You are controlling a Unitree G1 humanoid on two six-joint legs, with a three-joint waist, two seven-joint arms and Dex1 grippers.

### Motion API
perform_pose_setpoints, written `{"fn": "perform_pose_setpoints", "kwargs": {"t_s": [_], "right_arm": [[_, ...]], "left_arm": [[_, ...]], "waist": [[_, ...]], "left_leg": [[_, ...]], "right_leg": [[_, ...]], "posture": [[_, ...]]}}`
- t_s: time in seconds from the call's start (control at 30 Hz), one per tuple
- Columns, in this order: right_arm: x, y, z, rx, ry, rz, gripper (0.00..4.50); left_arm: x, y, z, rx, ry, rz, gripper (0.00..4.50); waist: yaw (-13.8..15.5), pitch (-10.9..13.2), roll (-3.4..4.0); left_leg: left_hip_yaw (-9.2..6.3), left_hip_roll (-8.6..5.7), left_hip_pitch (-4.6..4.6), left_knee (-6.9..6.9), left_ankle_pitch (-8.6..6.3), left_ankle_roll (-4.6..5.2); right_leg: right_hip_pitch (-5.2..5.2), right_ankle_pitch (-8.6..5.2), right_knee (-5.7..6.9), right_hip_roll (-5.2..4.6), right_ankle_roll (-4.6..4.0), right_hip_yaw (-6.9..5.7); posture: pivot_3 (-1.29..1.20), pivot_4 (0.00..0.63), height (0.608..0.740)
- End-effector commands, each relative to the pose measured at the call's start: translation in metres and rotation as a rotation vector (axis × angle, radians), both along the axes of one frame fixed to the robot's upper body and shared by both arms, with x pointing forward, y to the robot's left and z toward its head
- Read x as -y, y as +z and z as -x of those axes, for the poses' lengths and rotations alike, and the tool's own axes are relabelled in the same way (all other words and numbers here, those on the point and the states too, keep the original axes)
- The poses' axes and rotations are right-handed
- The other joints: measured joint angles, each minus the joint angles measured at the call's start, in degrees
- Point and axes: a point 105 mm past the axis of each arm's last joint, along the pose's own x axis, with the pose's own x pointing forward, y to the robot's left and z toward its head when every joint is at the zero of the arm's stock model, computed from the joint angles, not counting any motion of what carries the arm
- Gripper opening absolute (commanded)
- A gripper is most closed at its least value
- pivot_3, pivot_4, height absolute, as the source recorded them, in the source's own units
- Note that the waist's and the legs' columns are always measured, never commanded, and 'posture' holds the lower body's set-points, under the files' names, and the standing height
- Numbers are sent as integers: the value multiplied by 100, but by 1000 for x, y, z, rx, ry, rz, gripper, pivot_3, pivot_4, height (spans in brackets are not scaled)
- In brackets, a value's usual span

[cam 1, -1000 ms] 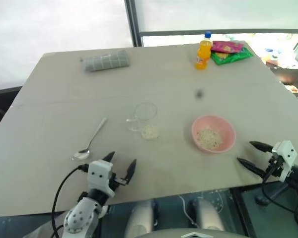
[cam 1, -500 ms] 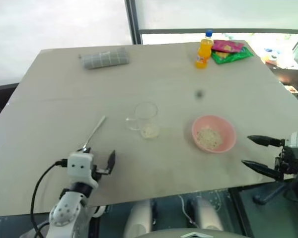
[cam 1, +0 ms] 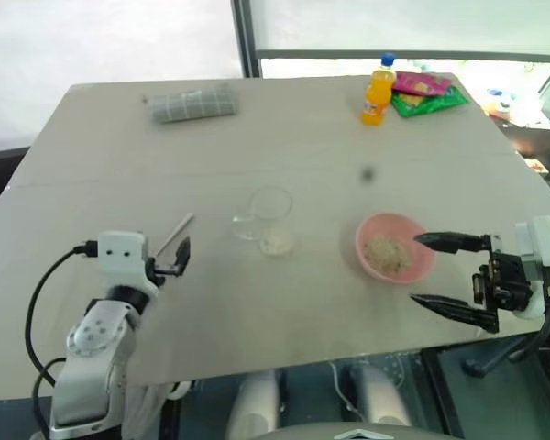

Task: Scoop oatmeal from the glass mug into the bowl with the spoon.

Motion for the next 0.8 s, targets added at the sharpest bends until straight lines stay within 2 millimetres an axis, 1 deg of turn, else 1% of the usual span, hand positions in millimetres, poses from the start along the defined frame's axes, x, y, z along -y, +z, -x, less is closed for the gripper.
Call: {"fn": "perform_pose_setpoints", "kwargs": {"t_s": [0.03, 0.07, 0.13, 0.17, 0.2, 0.27, 0.3, 0.33, 0.43, 0.47, 0.5, 0.53, 0.57, 0.63, 0.67, 0.7, 0.73, 0.8], "right_arm": [[-4, 6, 0, 32, 6, -5, 4500], [-4, 6, -1, 38, 1, -8, 4500], [-4, 8, -2, 46, -10, -17, 4500], [-5, 8, -3, 47, -13, -20, 4500], [-5, 9, -3, 48, -17, -22, 4500], [-4, 9, -2, 52, -26, -16, 4500], [-3, 9, -2, 55, -35, -16, 4500], [-2, 9, -2, 57, -42, -17, 4500], [-1, 9, -2, 61, -54, -16, 4500], [-1, 9, -2, 61, -56, -17, 4500], [-1, 9, -2, 62, -58, -17, 4500], [0, 8, -2, 62, -61, -18, 4500], [0, 8, -2, 63, -64, -18, 4500], [1, 7, -2, 63, -69, -22, 4500], [1, 7, -2, 62, -71, -23, 4500], [1, 6, -3, 62, -72, -25, 4500], [2, 6, -3, 62, -73, -25, 4500], [2, 6, -5, 63, -75, -25, 4500]], "left_arm": [[-17, 1, -6, -89, 18, -37, 4433], [-16, -3, -8, -132, 0, -54, 4433], [-11, -18, -9, -261, -48, -17, 4433], [-9, -22, -9, -299, -64, 1, 4433], [-9, -22, -10, -312, -74, -52, 4433], [-13, -29, -10, -393, -53, -16, 4433], [-14, -31, -8, -425, -69, -51, 4433], [-14, -36, -4, -479, -80, -38, 4433], [-24, -44, 8, -580, -59, -32, 3680], [-26, -47, 12, -607, -55, -27, 3224], [-27, -49, 17, -631, -57, -10, 2943], [-29, -52, 22, -649, -44, 10, 2522], [-31, -53, 25, -658, -33, 23, 2005], [-38, -58, 32, -681, 5, 32, 1357], [-42, -61, 36, -691, 21, 36, 681], [-45, -64, 41, -702, 36, 43, 401], [-47, -66, 43, -706, 42, 46, 24], [-48, -69, 46, -705, 51, 52, 24]], "waist": [[-7, 0, 0], [-11, 0, 0], [-14, 0, 1], [-15, 0, 0], [-15, 1, -1], [-2, 1, -4], [-1, 2, -3], [-6, 1, -4], [-42, -7, 14], [-59, -8, 15], [-79, -9, 16], [-112, -11, 20], [-128, -14, 25], [-178, -22, 38], [-187, -24, 41], [-200, -27, 46], [-213, -32, 52], [-217, -40, 65]], "left_leg": [[1, 0, 0, 0, 0, 0], [2, 1, 3, 0, 0, 0], [6, 0, 2, 0, 0, 0], [8, 0, 1, 0, 0, 0], [9, 0, 0, 0, 0, 0], [8, 0, -1, 0, 0, -1], [6, -1, -1, 0, 0, -1], [7, -1, -1, -1, 0, -1], [12, 0, 5, -1, 0, -1], [16, 2, 9, -2, 0, -1], [18, 2, 11, -3, 0, -1], [18, 3, 11, -5, 0, -1], [18, 5, 13, -8, 0, -1], [19, 6, 15, -11, 0, -1], [22, 5, 20, -15, 0, -1], [24, 5, 23, -17, 0, -1], [29, 4, 29, -22, 0, -1], [49, 5, 52, -37, 0, -1]], "right_leg": [[0, -1, 0, 1, 2, 0], [1, -1, 0, 0, 2, 1], [0, -2, 0, 0, 3, 2], [-1, -1, -1, -1, 3, 3], [-1, -1, -1, -2, 4, 3], [0, 0, -2, -4, 0, 4], [1, 1, -2, -4, 0, 3], [0, 1, -2, -4, 0, 4], [0, 0, 0, -3, 2, 6], [0, -1, 0, -3, 3, 10], [0, -1, 0, -2, 3, 13], [-1, -1, 0, -2, 3, 13], [-1, -1, 0, -1, 2, 13], [-1, -1, 0, 0, 2, 15], [-1, -1, 1, 1, 2, 19], [-1, -1, 1, 3, 2, 21], [-1, -1, 1, 6, 2, 26], [3, -3, 4, 16, 5, 46]], "posture": [[0, 150, 740], [0, 150, 740], [0, 150, 740], [0, 150, 740], [0, 150, 740], [0, 150, 740], [0, 150, 740], [0, 150, 740], [0, 150, 740], [0, 150, 740], [0, 150, 740], [0, 150, 740], [0, 150, 740], [0, 150, 740], [0, 150, 740], [0, 150, 740], [0, 150, 740], [0, 150, 740]]}}
